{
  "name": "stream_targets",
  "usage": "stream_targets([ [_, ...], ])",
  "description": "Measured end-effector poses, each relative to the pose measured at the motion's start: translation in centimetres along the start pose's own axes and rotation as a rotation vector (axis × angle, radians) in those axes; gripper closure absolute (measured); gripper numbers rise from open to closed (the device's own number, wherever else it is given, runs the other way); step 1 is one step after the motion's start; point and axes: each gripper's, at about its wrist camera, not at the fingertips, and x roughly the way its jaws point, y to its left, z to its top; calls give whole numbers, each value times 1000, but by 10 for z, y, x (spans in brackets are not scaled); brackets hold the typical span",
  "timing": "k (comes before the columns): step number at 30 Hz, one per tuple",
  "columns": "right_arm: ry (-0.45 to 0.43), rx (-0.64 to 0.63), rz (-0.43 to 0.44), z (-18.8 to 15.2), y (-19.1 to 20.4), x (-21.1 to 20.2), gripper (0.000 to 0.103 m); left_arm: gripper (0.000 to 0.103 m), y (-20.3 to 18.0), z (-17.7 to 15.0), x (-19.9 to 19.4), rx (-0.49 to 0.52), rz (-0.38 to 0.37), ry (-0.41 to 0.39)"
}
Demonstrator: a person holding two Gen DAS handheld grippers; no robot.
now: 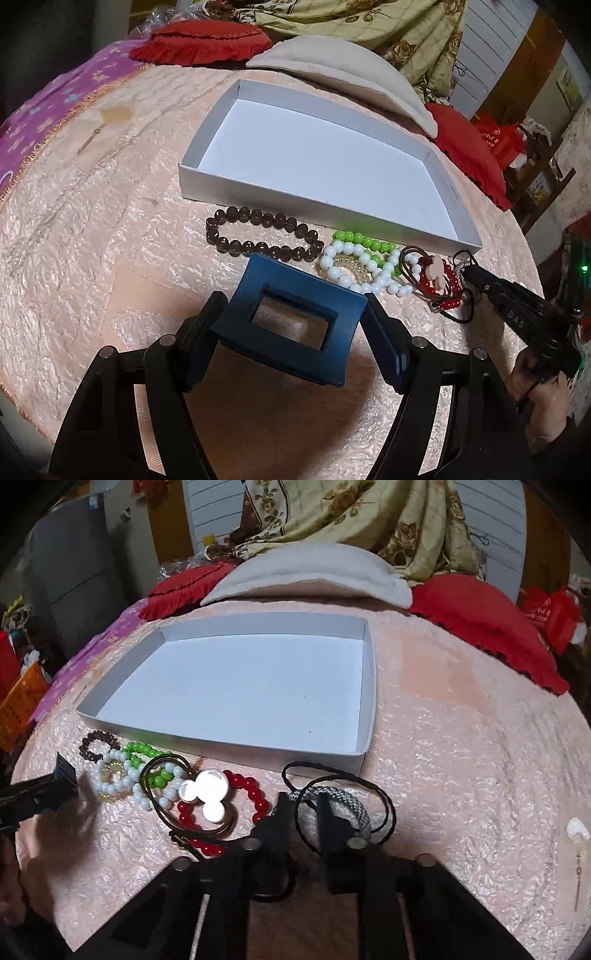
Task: Organize jewelry
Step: 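Lift the clip with the left gripper while the right gripper lifts the black hair ties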
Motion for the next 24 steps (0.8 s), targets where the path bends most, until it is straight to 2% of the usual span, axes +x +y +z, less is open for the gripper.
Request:
stream_targets([
  [6,-121,70,63,-1,-10,-35,98,30,-1,0,1,1,8,0],
  [9,-150,56,42,-2,-10,-44,98,30,-1,0,1,2,5,1],
  [12,-101,51,24,-2,-6,-32,97,30,-2,-1,1,8,12,-1],
  [15,-49,32,25,-2,-2,-17,85,30,-2,-2,3,6,11,7],
  [20,28,10,9,-2,4,9,84,30,-4,-2,5,10,12,16],
  [23,24,9,24,-2,4,10,85,30,-3,-1,5,9,12,16],
  [24,15,14,41,-1,4,8,93,30,-3,-1,5,6,12,16],
])
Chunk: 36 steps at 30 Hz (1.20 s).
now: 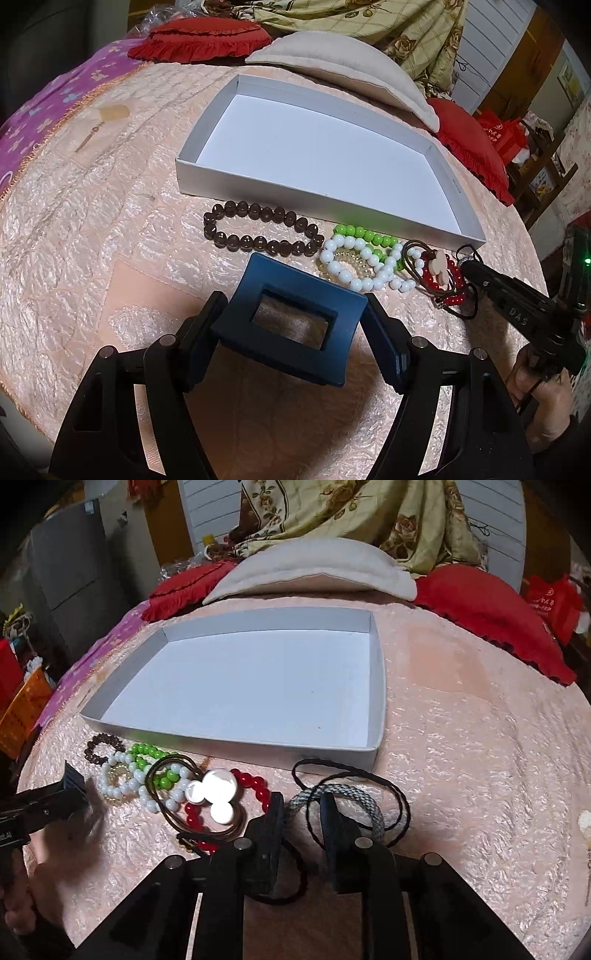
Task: Organize jewelry
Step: 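Lift the clip with the left gripper while the right gripper lifts the black hair ties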
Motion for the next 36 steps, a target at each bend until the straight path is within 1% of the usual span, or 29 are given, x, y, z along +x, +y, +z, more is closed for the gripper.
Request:
stream_targets([
  [1,-7,4,-2,0,-1,-2,102,30,0,0,0,-2,0,0],
  [5,-99,31,5,2,-4,-28,102,30,1,0,0,-2,1,-1],
  [7,-174,52,18,1,-6,-48,102,30,2,0,0,-2,5,-1],
  [8,-227,57,31,1,-7,-63,102,30,2,1,0,-2,7,-1],
  [10,-290,68,55,-1,-9,-80,102,30,2,0,0,0,12,-2],
  [12,-335,64,74,-1,-6,-93,102,30,1,0,1,4,18,-4],
  [15,-376,58,110,-2,-1,-106,102,30,-1,0,1,11,23,-8],
  [20,-352,61,96,-3,5,-104,102,30,-3,0,2,20,35,-13],
  [22,-322,60,70,-5,7,-98,102,30,-2,0,0,22,39,-20],
  [32,-207,24,15,-10,19,-69,102,30,-6,-1,-6,54,65,-54],
  [36,-201,17,4,-8,23,-65,102,30,-5,-1,-7,48,63,-55],
])
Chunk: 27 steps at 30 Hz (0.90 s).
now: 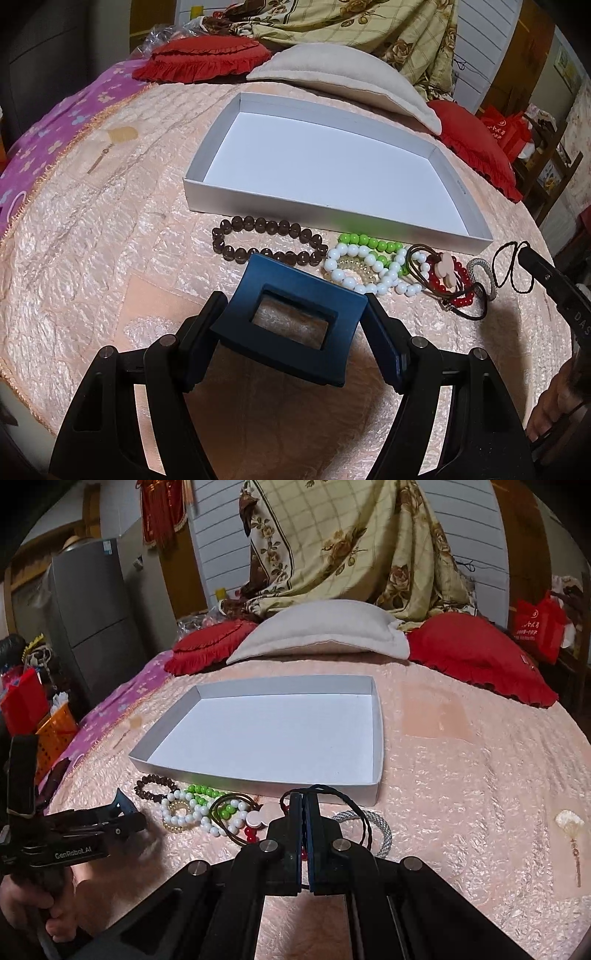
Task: Organize jewelry
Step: 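Lift the clip with the left gripper while the right gripper lifts the black hair ties, then carry the clip and the hair ties over the white box with both grippers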
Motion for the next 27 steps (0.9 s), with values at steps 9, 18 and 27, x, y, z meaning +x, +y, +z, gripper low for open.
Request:
stream_targets([
  [9,2,-7,4,2,10,4,102,30,0,0,0,-1,0,-1],
  [18,-12,-3,10,12,17,6,102,30,9,3,-19,-48,-87,-64],
  [27,-17,57,-23,37,5,19,102,30,17,10,-41,-98,-136,-183],
])
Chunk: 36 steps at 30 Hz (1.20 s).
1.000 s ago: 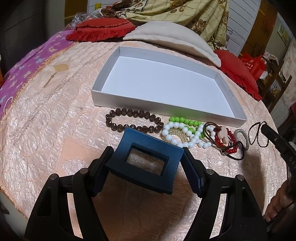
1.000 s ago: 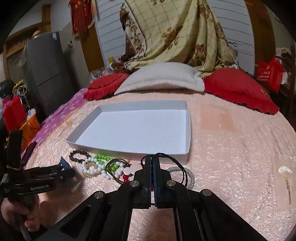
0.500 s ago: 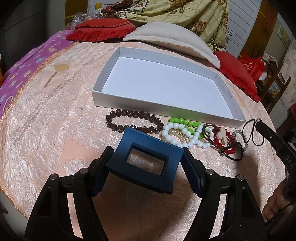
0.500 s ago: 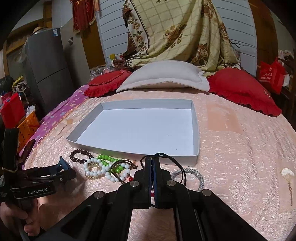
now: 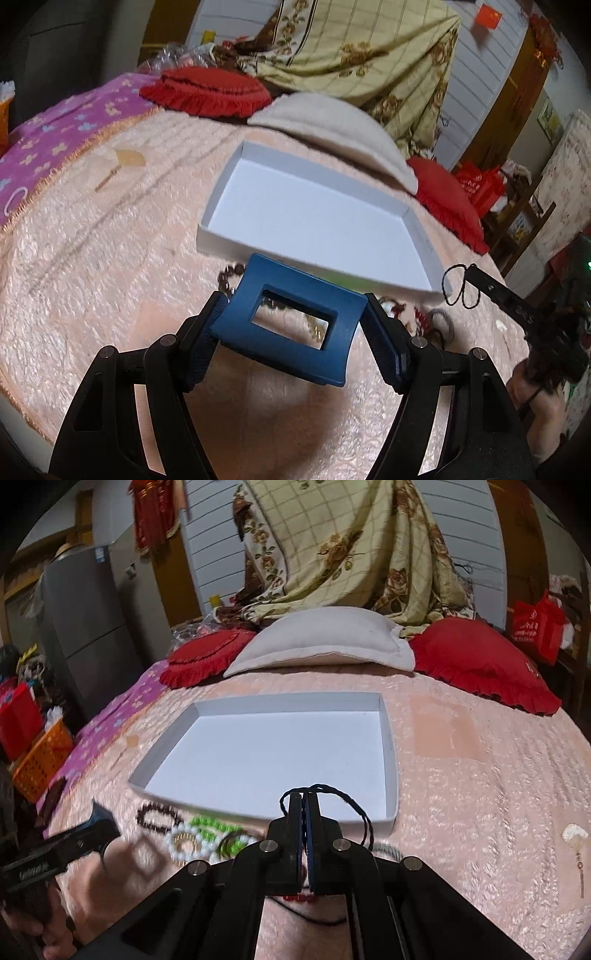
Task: Organize jewelry
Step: 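Carry the clip and the hair ties over the white box with both grippers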
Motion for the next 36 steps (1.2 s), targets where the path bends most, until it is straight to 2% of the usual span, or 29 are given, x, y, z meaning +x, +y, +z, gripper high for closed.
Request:
stream_targets([
  [4,-7,48,-9,22,-10,16,102,30,-2,8,-6,8,0,-64],
  [8,-37,75,7,30,-17,30,102,30,-3,25,-1,-8,1,-95],
  [12,-14,98,30,27,-25,52,102,30,-12,57,23,-9,32,-115],
  [14,8,107,51,27,-26,61,102,30,-15,68,39,10,71,-129],
  [17,26,88,49,28,-24,69,102,30,-5,73,67,-16,70,-78],
  [19,31,83,46,26,-24,72,102,30,-1,73,83,4,102,-50],
  [21,44,82,39,26,-25,77,102,30,2,77,91,10,90,-49],
  [24,66,84,19,24,-26,85,102,30,0,79,104,65,125,-49],
  [27,90,90,11,22,-27,93,102,30,3,75,120,57,135,21],
  [36,151,79,-35,14,-23,107,102,30,14,68,137,47,203,100],
])
